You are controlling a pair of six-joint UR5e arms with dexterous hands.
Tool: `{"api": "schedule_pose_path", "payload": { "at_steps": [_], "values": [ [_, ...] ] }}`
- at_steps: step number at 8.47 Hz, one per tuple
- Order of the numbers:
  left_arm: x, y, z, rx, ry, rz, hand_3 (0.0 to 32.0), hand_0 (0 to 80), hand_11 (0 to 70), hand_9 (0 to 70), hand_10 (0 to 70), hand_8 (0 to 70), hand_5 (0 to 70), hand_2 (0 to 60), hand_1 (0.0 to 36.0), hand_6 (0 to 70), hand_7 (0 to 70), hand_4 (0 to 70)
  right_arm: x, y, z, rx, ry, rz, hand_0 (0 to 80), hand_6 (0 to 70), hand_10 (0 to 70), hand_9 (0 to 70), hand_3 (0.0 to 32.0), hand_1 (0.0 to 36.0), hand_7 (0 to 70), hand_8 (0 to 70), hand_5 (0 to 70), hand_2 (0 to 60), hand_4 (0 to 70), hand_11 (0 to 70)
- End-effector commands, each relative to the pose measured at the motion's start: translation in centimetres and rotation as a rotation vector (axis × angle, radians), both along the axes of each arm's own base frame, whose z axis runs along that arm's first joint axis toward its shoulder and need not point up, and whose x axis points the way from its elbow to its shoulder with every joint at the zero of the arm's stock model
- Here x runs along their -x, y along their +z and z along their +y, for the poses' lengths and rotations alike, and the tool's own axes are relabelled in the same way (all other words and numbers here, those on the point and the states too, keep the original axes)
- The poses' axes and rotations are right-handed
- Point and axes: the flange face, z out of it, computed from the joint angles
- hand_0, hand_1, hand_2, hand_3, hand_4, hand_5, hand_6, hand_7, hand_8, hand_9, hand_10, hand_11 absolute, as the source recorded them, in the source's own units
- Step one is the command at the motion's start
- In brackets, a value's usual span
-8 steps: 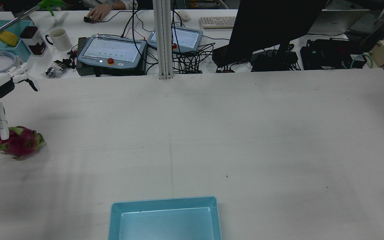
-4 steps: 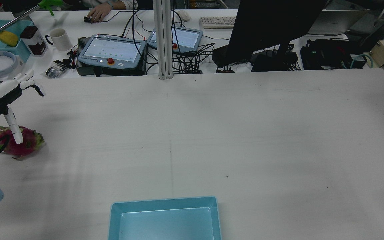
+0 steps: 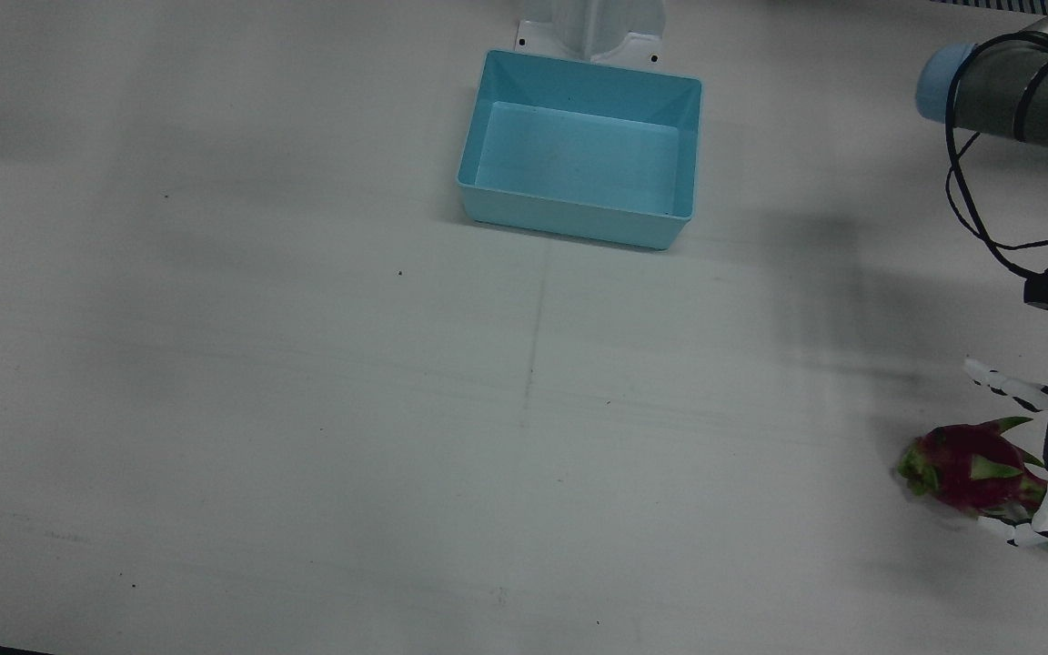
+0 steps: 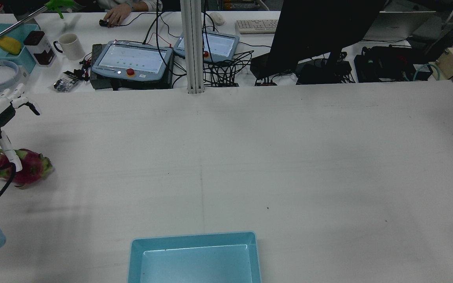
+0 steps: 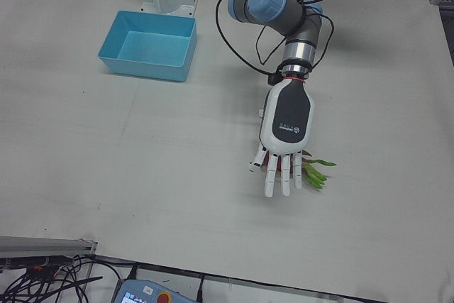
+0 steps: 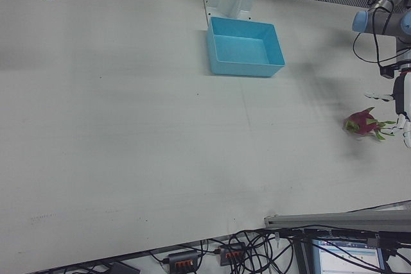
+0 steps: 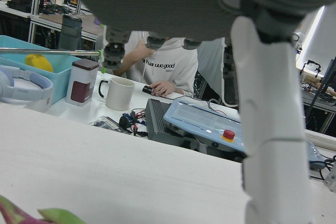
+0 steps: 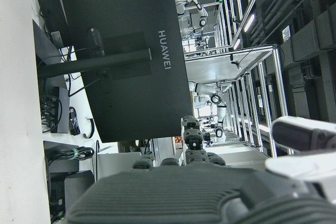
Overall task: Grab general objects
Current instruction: 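Move the left hand down beside the pink dragon fruit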
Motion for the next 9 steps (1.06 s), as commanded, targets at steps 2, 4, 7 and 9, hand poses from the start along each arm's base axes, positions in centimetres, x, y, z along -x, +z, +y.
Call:
{"api": "schedule_pose_path", "payload": {
  "at_steps": [2, 4, 7, 9],
  "values": [
    [-5.1, 0.8, 2.7, 0.016, -0.057, 0.021, 19.6, 76.2, 1.5, 1.2, 0.0, 2.6, 0.0, 8.3, 33.4, 0.0, 0.0, 0.0, 0.0, 0.0, 0.0, 0.000, -0.001, 0.000, 0.0, 0.0, 0.0, 0.0, 0.0, 0.0, 0.0, 0.0, 0.0, 0.0, 0.0, 0.0],
    [-3.0, 1.2, 2.5, 0.018, -0.197, -0.019, 20.0, 59.5, 0.1, 0.9, 0.0, 1.5, 0.0, 7.6, 27.0, 0.0, 0.0, 0.0, 0.0, 0.0, 0.0, 0.000, -0.001, 0.000, 0.0, 0.0, 0.0, 0.0, 0.0, 0.0, 0.0, 0.0, 0.0, 0.0, 0.0, 0.0],
    [-3.4, 3.5, 2.8, 0.040, -0.208, -0.059, 19.2, 71.4, 1.9, 0.9, 0.0, 2.8, 0.0, 12.4, 33.7, 0.0, 0.0, 0.0, 0.0, 0.0, 0.0, -0.002, -0.001, 0.000, 0.0, 0.0, 0.0, 0.0, 0.0, 0.0, 0.0, 0.0, 0.0, 0.0, 0.0, 0.0],
    [-5.4, 4.8, 5.0, 0.033, -0.211, -0.091, 19.2, 69.0, 2.4, 0.5, 0.0, 2.8, 0.0, 12.2, 33.1, 0.0, 0.0, 0.0, 0.0, 0.0, 0.0, 0.000, -0.001, 0.000, 0.0, 0.0, 0.0, 0.0, 0.0, 0.0, 0.0, 0.0, 0.0, 0.0, 0.0, 0.0]
  ]
}}
